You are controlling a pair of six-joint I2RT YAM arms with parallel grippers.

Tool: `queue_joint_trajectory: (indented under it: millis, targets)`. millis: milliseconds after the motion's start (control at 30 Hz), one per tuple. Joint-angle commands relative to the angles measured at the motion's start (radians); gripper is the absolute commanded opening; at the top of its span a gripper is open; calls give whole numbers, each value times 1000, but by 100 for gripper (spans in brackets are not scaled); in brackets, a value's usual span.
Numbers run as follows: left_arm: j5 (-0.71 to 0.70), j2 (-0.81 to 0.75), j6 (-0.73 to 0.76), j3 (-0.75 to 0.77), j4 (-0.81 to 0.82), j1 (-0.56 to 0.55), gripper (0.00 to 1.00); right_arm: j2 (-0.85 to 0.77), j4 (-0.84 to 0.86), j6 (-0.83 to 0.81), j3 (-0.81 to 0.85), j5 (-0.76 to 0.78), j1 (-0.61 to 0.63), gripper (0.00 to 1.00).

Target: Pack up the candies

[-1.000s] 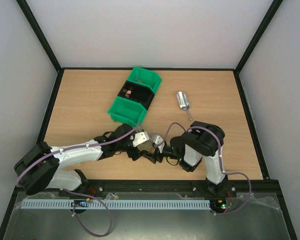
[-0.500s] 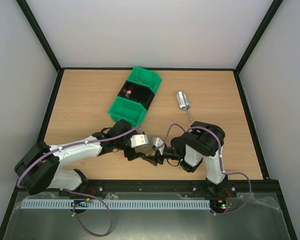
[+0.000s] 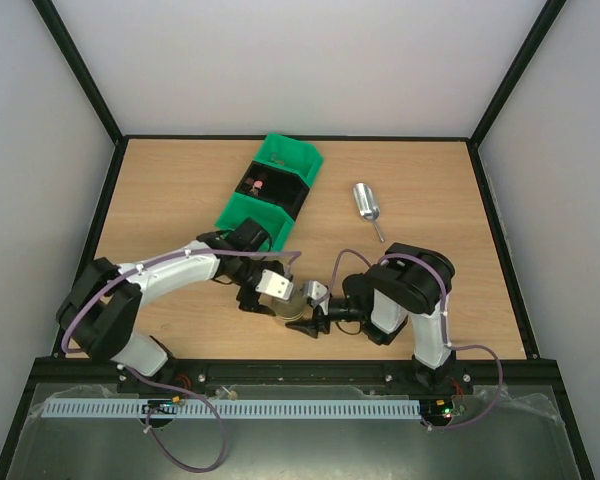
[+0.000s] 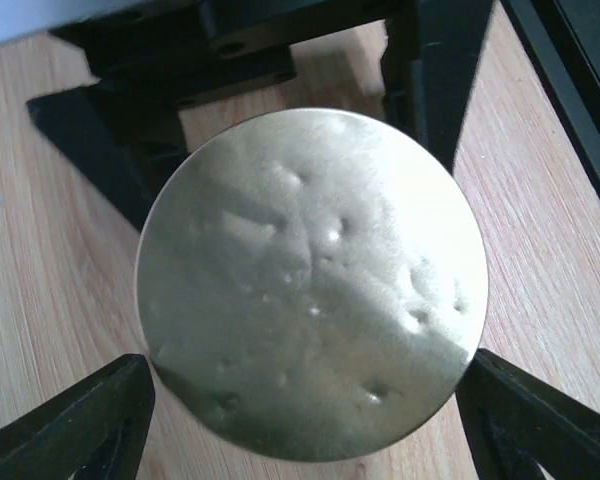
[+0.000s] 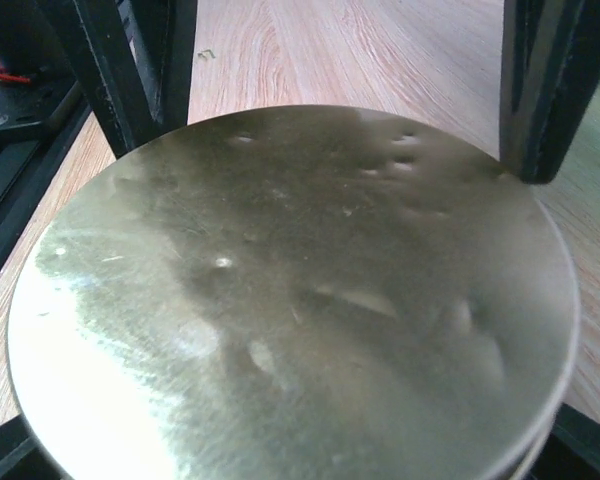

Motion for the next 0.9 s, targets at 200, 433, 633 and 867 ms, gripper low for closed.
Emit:
queue_joint_trajectory:
  millis: [200,433,633,867]
  targets:
    - [-35,-203,-496,-150,242,72,99,14,1,130,14,134,14,22]
    - [-211,-257,-841,-249,467,-73,99,24,7,139,17,210,16,23]
    - [-284,-188,-931,-249,553,-118,99,16,-3,137,14,217,16,23]
    - [-324,-154,-927,-263,567,-150,99,19,-4,139,18,219,19,23]
